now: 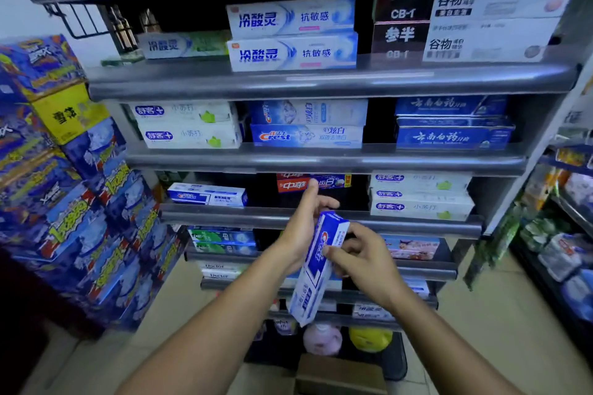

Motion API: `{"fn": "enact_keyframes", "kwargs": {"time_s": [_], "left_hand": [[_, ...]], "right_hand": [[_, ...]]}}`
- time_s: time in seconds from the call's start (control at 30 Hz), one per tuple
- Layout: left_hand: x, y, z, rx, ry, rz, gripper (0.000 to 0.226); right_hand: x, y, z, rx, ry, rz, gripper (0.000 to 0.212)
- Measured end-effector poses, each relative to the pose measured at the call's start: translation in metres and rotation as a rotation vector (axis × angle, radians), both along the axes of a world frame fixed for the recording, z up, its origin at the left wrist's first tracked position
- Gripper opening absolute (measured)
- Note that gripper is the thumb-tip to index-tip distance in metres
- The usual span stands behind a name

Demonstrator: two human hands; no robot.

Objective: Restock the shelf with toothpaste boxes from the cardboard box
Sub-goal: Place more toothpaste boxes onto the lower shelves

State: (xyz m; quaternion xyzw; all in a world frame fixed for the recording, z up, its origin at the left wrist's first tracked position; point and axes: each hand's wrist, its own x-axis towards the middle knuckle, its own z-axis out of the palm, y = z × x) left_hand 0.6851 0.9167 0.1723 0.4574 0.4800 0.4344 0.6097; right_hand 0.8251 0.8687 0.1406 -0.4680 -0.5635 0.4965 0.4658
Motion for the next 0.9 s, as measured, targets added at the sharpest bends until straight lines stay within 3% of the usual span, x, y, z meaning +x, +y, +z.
{"fn": "enact_keyframes", "kwargs": {"time_s": [0.23, 0.37, 0.5, 0.6, 0.73, 0.9], "left_hand": [[-0.127, -0.012, -0.022, -0.063, 0.17, 0.147, 0.06], [-0.182, -0.031, -0.046, -0.145, 0.081, 0.004, 0.052], [-0.213, -0.024, -0.037, 0.028, 0.228, 0.047, 0.053], [-0.224, -0.007, -0.02, 0.116, 0.264, -0.054, 0.05], [-0.224, 0.018, -0.006, 0.127, 0.157, -0.104, 0.041], [-0.244, 0.038, -0.022, 0.084, -0.001, 0.084, 0.024]], "right_hand": [[-0.027, 0.016, 0.002, -0.126, 0.352, -0.192, 0.015], [-0.062, 0.028, -0.004, -0.131, 0.455, -0.164, 0.019], [-0.1, 0.044, -0.011, -0.128, 0.378, -0.123, 0.017], [-0.129, 0.054, -0.006, -0.136, 0.275, -0.029, 0.017], [-0.167, 0.062, 0.009, -0.139, 0.175, 0.188, 0.02], [-0.189, 0.074, 0.006, -0.246, 0.079, 0.254, 0.025]]}}
